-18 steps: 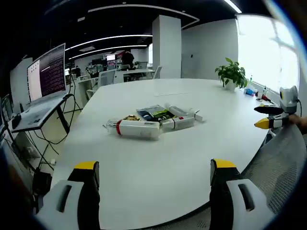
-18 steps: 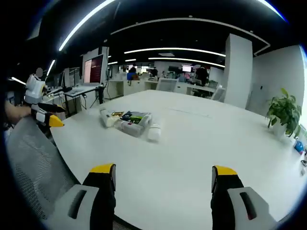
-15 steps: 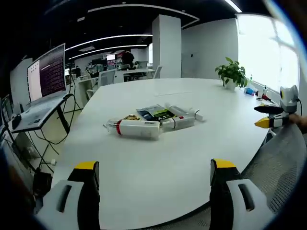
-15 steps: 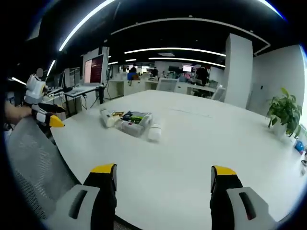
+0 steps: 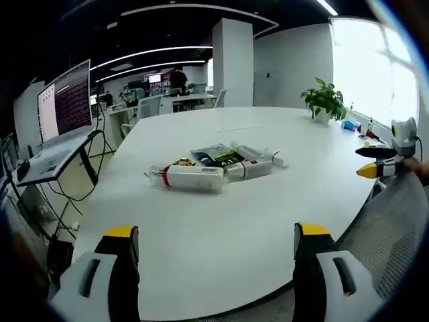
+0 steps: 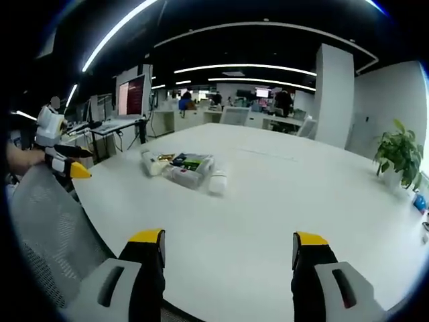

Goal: Arrange the skincare products in the storage area until every visible bottle or jar stands upright without overlapping.

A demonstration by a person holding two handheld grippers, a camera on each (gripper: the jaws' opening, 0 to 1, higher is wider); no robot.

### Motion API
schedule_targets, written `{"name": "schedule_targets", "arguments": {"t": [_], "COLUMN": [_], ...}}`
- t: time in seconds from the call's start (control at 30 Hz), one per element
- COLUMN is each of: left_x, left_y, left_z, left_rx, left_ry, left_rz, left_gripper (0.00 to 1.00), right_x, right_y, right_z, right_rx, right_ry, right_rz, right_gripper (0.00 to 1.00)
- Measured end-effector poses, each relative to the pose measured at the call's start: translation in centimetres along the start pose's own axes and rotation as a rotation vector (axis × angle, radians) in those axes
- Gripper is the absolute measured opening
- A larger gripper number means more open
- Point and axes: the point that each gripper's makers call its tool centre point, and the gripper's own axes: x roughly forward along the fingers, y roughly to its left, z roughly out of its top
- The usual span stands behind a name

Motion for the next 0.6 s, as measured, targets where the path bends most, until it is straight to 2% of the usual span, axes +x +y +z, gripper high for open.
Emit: {"name": "schedule_targets", "arguments": {"t": [0.33,0.6], "left_x": [0.02,0.03], "left_y": [0.04,0.09], "left_z": [-0.15,-0.16], "left_rx": [0.004,0.006], "left_ry": [0.008,0.007], "left_rz": [0.0,0.002], "left_gripper": [0.88,0.89], "right_x": [0.07,-0.02], "right_y": [0.13,0.16], "right_z": [-0.22,-0.1], "right_rx": [-0.007,0.002], "right_ry": [0.011,0.004], "right_rz": [0.007,0.006], "right_gripper": [0.78,0.79]}}
